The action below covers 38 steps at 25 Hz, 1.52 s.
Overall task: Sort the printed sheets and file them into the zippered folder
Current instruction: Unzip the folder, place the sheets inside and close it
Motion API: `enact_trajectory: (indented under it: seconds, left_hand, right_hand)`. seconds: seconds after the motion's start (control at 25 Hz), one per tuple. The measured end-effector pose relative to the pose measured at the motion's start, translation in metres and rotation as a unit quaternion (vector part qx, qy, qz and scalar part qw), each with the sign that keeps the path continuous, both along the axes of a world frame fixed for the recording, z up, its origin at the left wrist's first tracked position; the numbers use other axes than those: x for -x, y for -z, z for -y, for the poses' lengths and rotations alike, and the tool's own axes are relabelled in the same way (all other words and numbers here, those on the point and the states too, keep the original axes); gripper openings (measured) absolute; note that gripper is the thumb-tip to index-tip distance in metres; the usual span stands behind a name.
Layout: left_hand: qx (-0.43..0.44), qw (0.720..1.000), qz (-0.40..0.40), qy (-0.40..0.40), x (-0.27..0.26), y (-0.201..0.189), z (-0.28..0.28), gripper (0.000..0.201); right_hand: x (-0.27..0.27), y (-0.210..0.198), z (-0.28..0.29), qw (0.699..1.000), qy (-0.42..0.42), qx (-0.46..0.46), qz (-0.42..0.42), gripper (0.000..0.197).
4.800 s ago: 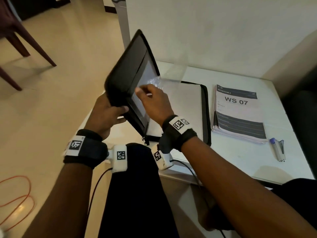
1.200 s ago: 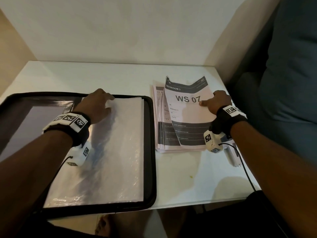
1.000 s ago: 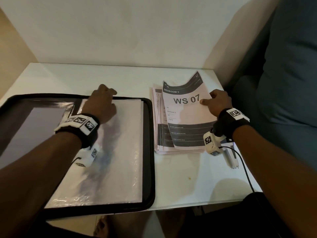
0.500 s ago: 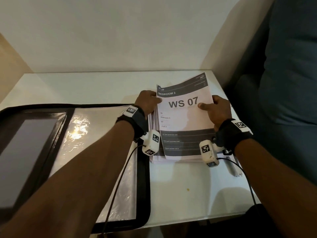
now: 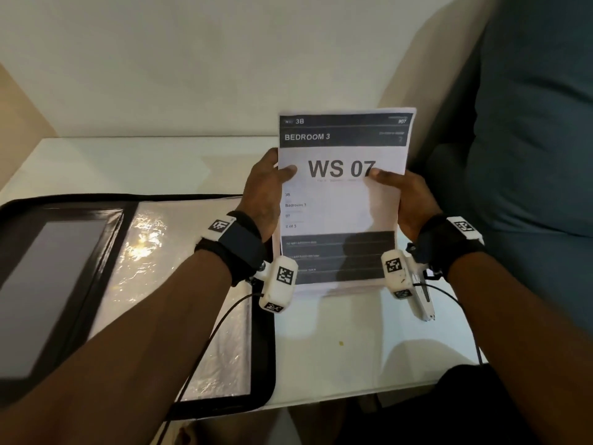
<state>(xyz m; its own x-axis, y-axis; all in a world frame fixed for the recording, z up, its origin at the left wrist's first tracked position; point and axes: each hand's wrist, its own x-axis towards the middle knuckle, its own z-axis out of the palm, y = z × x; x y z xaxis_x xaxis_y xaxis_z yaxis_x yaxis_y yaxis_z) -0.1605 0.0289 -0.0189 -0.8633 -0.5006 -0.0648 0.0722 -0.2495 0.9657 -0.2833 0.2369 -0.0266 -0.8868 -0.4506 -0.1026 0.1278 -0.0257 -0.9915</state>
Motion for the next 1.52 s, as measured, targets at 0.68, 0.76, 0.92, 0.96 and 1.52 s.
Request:
enact_trajectory:
  seconds: [0.68,0.76,0.92,0.96,1.52]
  left_hand:
    - [0.171,0.983,-0.056,-0.04,-0.033,-0.022,0.009,0.042]
    - [0.159,0.984,-0.072,-0.029,-0.037,-0.041,0.018,0.041]
    - [0.151,0.986,0.051,-0.054,-0.059,-0.034,0.08,0.028]
    - [0.228,0.963,0.139,-0.045,-0.069,-0.022,0.104,0.032]
    - [0.635,0.712,0.287,0.088,-0.117,0.05,0.161,0.04]
  right_hand:
    - [-0.052,-0.038,0.021,0.991,0.017,-0.017,-0.133,0.04]
    - [-0.051,-0.048,0.03,0.988,0.014,-0.015,-0.152,0.039]
    - [-0.043,-0.065,0.053,0.987,0.051,0.009,-0.152,0.03]
    - [-0.039,-0.063,0.06,0.988,0.079,0.029,-0.126,0.03]
    - [-0.017,-0.02,0.182,0.988,0.152,0.018,0.021,0.035]
